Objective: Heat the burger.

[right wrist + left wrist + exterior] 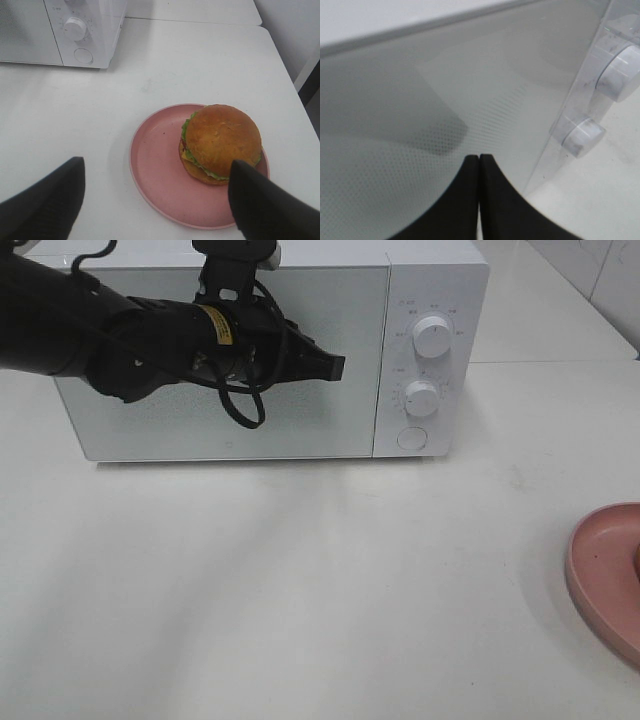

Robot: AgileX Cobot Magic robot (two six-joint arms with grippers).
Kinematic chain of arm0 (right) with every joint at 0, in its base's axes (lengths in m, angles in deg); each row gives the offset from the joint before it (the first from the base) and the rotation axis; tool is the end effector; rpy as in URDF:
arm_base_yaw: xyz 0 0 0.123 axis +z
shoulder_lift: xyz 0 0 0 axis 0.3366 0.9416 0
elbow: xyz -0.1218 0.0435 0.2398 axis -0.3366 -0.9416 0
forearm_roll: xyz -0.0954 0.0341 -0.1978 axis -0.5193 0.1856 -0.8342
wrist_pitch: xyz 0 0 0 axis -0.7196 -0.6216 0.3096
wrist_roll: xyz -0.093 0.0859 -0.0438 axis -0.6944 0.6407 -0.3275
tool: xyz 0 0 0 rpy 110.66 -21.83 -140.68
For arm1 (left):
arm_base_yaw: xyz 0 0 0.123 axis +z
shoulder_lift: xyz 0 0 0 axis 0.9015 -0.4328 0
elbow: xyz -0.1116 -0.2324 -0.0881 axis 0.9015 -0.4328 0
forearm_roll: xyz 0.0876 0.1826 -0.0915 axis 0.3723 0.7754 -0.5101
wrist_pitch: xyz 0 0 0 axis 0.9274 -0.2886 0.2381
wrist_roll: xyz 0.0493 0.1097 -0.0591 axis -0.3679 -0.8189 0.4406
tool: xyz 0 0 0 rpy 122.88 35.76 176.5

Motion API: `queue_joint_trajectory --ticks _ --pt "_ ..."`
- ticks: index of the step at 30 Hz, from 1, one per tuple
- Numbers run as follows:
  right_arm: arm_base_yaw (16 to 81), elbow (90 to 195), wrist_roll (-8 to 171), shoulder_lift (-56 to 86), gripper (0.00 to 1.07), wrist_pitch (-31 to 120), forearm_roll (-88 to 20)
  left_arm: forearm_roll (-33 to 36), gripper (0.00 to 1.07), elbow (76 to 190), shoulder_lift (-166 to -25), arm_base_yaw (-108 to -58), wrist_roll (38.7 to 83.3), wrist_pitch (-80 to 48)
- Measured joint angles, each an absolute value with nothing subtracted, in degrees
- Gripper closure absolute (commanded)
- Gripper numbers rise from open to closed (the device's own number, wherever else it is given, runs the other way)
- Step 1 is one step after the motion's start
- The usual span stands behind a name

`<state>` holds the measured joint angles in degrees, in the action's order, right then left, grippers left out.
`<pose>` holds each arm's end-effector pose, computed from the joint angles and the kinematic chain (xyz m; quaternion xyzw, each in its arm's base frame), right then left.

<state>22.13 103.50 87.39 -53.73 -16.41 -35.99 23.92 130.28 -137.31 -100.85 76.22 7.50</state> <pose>0.0227 -0.0027 0.2496 -0.0073 0.8377 0.0025 0.5461 0.3517 -0.2649 0.1890 0.2457 0.8097 -0.1949 0.4960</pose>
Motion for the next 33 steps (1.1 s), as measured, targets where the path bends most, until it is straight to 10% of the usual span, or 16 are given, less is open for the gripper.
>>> queue_joint_trajectory --ticks 4,7,10,12,33 --pt "22.1 103.5 87.4 -53.7 0.31 -16.4 -36.0 24.1 1.03 129.3 -135.0 -102.5 76.2 2.9" --pt "22.1 103.5 87.4 -53.7 0.31 -16.4 -36.0 24.1 0.74 129.1 -132.9 -104.4 76.2 -4.7" --pt "22.1 103.5 87.4 -53.7 0.31 -16.4 -36.0 23.7 0.11 129.1 -132.0 -105.3 76.2 -11.4" --pt "22.1 103.5 87.4 -53.7 0.31 -16.4 -36.0 22.9 0.05 129.1 -131.9 -105.4 76.3 -13.7" --pt "22.1 103.5 87.4 -53.7 0.31 -16.4 -36.0 14.9 0.08 129.1 -121.1 -104.5 76.1 -59.5"
